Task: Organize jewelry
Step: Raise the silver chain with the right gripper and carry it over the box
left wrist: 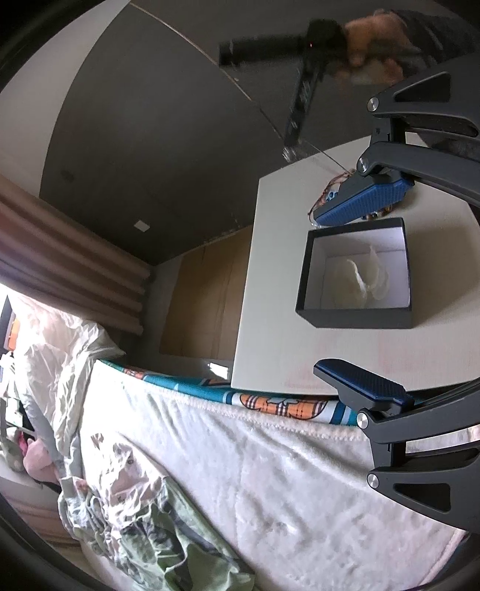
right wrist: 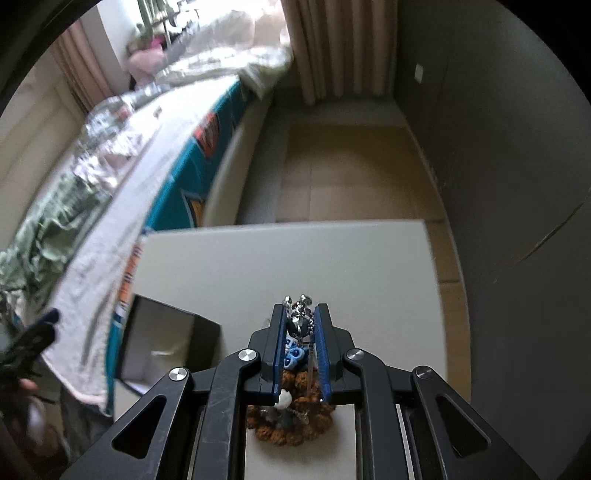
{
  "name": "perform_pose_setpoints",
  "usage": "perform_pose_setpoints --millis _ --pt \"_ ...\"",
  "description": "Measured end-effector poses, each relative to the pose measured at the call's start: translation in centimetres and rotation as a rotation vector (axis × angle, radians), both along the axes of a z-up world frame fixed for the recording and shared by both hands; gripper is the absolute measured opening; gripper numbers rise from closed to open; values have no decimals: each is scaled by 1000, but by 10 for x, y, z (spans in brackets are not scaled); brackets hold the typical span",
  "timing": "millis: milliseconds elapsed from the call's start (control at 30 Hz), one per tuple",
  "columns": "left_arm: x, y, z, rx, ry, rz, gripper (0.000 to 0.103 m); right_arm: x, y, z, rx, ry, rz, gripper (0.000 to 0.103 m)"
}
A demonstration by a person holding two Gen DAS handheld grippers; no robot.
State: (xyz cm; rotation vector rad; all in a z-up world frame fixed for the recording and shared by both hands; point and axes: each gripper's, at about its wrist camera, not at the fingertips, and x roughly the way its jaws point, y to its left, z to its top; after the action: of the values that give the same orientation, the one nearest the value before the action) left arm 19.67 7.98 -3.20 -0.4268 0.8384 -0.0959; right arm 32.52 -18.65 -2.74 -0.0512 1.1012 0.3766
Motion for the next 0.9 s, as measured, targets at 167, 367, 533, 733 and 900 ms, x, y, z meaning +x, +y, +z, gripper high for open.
perform_pose_setpoints --millis 167,367,533,733,900 --pt "-3 -4 7 -2 -18 -9 75 -18 -6 51 45 -94 -2 16" --pt "-9 -6 15 -2 -36 -16 75 -37 4 97 93 -182 13 16" --pt "-14 -2 19 -6 -47 -9 75 -50 17 131 119 -253 34 16" --pt "-20 6 26 -10 -63 5 75 -66 34 171 145 -341 65 16" --pt "-22 12 30 -16 -75 17 75 -72 52 201 160 -401 87 16"
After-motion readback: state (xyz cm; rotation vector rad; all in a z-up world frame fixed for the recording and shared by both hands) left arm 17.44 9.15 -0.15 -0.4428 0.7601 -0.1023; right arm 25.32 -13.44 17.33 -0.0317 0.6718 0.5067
